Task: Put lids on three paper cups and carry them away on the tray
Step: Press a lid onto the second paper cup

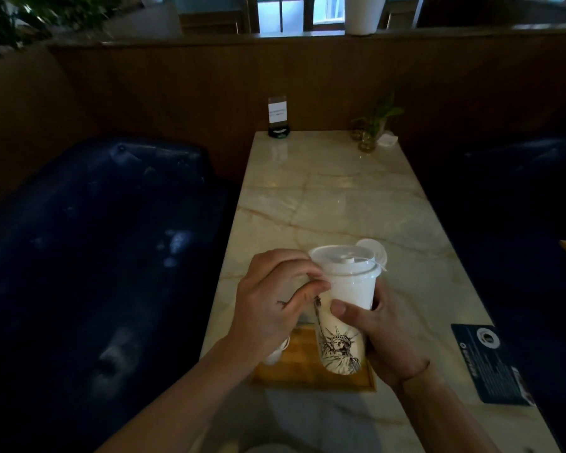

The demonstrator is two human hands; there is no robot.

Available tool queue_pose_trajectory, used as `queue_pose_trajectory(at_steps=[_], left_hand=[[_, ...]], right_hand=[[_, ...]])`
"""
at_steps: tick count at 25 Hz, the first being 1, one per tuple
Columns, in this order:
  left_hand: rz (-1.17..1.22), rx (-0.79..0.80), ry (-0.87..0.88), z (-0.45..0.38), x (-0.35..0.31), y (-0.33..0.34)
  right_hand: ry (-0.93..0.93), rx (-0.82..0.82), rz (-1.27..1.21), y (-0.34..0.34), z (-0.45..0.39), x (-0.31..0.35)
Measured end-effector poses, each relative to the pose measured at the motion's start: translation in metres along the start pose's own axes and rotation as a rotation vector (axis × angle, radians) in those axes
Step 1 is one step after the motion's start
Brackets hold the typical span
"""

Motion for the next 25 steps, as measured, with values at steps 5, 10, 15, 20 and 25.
queue_pose_trajectory(at_steps=[5,10,15,20,25], left_hand=[[0.094,0.097,-0.144,0.006,0.015,0.001],[0.160,0.124,-0.232,-0.005,0.019,0.000],[0.183,0.344,-0.317,-0.027,0.016,0.016],[0.167,0.414,-0.321,-0.035,0.013,0.021],[0.139,0.337,-0.300,-0.031,0.007,0.022]], right_hand=[[-0.010,-0.070,0.148,-0.008,0.000,-0.002],[-0.087,-0.122,0.263,-0.011,0.002,0.000],[-0.119,-0.138,0.332,-0.010,0.005,0.001],[-0.140,-0.174,0.348,-0.014,0.008,0.004],[-0.160,-0.166,0.299,-0.012,0.010,0.008]])
Point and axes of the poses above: each hand's wrist, its own z-axis away from the middle knuckle, its own y-axis out of the palm, x = y × z, the point moved 8 cm from there along -z, towards the middle knuckle, and after that the axes turned 6 degrees about z, right-handed, at the moved point
